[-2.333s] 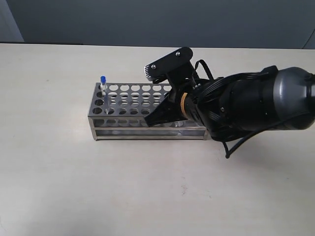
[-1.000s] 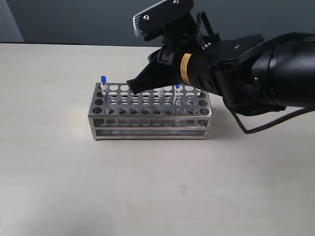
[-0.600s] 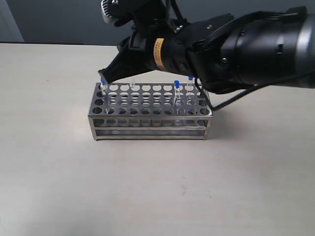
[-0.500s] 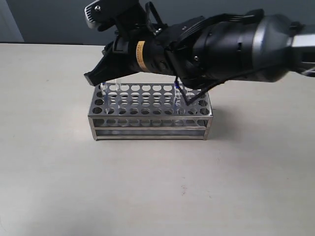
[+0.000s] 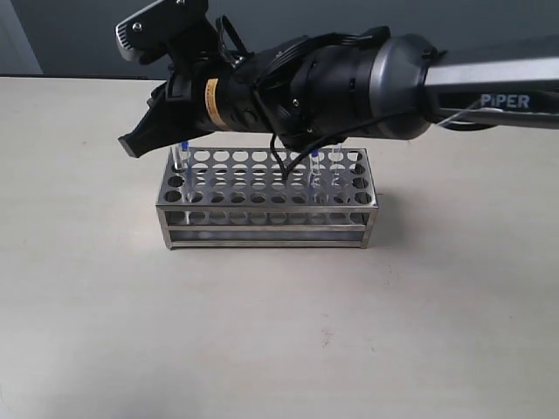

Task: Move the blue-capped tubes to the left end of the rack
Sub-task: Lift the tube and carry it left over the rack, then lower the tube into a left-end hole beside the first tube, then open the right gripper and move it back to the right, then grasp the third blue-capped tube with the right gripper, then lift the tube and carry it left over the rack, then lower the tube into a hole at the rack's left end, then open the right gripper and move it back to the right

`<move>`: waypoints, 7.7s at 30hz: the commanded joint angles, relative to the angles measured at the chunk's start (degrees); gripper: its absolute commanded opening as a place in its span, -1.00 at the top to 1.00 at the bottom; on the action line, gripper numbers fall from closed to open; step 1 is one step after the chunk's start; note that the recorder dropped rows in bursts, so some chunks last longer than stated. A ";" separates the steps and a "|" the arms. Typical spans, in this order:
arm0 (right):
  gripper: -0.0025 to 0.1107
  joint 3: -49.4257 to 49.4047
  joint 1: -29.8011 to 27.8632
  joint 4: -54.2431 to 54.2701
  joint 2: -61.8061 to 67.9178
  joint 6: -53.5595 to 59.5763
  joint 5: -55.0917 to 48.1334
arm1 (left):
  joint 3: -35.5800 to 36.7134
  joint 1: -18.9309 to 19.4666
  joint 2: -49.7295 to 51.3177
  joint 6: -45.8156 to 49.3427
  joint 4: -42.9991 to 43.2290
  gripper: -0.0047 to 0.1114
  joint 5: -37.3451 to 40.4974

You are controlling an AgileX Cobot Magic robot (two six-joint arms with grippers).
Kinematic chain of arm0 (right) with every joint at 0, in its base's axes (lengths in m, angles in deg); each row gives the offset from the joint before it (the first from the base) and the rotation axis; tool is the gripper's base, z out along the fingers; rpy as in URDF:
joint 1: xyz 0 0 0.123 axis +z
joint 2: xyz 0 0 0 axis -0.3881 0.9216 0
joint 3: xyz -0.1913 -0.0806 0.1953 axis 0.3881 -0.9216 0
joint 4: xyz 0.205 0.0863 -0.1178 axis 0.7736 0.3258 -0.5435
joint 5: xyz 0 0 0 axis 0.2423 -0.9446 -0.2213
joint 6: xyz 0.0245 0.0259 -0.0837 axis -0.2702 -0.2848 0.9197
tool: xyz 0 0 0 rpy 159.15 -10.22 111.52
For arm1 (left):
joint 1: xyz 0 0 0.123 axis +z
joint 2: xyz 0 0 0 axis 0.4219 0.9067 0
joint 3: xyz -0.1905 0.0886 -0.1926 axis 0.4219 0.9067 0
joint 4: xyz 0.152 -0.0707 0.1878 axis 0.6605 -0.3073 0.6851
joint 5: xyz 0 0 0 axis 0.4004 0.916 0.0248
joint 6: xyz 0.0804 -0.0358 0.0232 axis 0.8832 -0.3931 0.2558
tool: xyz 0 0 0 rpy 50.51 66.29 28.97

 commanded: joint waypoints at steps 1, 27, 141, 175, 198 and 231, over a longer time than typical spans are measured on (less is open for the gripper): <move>0.97 0.24 -0.22 -0.50 1.13 -0.09 -0.26 | 0.19 -0.33 -0.31 -0.13 -0.22 0.91 -0.25; 0.97 0.98 -0.22 -0.50 4.15 -0.80 -3.17 | 0.19 -0.33 -0.31 -0.13 -0.22 0.91 -0.25; 0.97 -8.41 -3.14 33.20 -9.16 28.69 11.49 | 0.19 -0.33 -0.31 -0.15 -0.12 0.91 -0.25; 0.97 -4.94 -3.14 28.96 -0.69 31.86 9.98 | 0.19 -0.33 -0.31 -0.15 -0.12 0.91 -0.25; 0.72 -4.94 -3.14 29.06 0.47 31.86 10.18 | 0.19 -0.33 -0.31 -0.15 -0.12 0.91 -0.25; 0.22 -8.17 -3.28 36.60 -10.82 40.35 -49.97 | 0.19 -0.33 -0.31 -0.15 -0.12 0.91 -0.25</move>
